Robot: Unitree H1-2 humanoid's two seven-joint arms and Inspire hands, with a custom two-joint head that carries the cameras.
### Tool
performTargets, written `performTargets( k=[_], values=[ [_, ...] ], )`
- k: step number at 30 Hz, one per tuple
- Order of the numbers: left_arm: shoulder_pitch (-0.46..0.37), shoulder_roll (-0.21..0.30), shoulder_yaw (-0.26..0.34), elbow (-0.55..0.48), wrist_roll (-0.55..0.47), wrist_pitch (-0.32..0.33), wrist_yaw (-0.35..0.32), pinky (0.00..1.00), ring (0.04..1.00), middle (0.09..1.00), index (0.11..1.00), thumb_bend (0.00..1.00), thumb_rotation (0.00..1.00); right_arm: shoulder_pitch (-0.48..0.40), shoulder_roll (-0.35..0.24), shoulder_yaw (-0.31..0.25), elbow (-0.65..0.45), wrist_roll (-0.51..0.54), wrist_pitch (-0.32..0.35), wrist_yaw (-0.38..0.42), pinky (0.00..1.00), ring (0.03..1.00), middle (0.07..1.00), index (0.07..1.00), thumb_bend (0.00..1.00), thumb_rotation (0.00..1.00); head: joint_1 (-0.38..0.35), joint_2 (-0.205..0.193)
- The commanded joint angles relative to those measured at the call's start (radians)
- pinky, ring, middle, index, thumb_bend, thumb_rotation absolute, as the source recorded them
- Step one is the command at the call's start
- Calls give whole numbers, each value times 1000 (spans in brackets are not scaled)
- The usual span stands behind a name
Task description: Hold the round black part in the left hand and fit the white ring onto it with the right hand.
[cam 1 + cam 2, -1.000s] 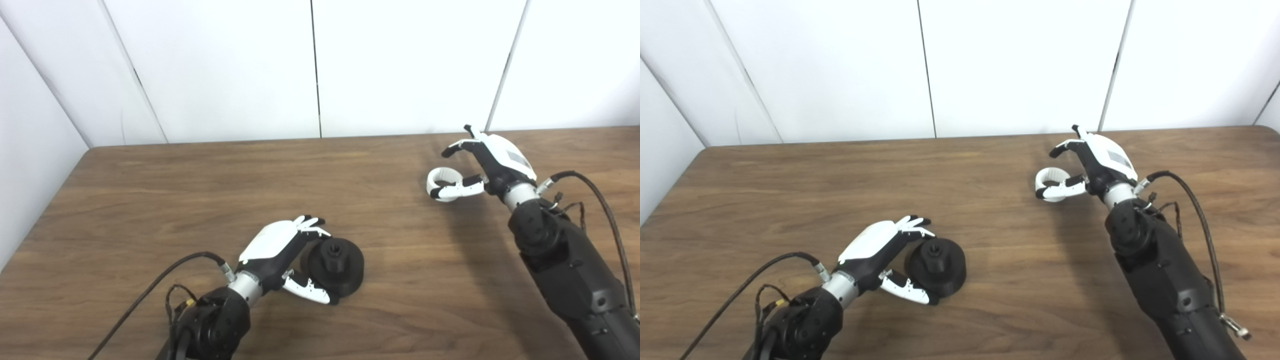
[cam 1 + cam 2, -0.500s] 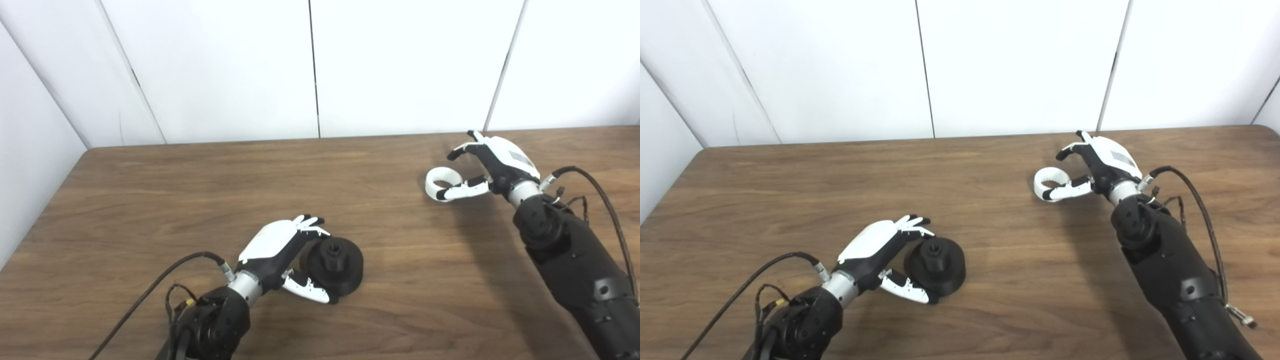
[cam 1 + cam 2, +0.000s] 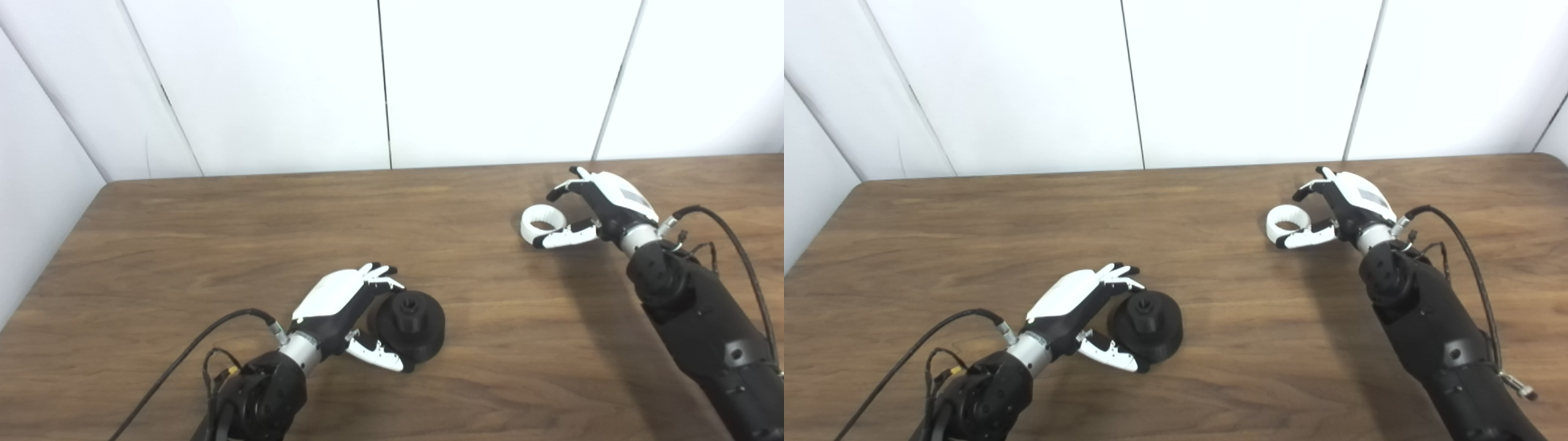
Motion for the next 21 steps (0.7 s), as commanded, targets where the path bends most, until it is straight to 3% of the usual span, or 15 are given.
performTargets(
  k=[1,21],
  values=[
    [-30,3,2,2,6,-11,15,943,1000,956,709,921,287,-63,-14,-6,-13,2,-32,-9,1000,1000,981,730,862,357,2,1],
    [-29,2,3,-16,8,-2,7,945,1000,958,712,919,282,-52,-1,11,0,1,-49,-21,1000,1000,967,721,851,358,6,8]
  ],
)
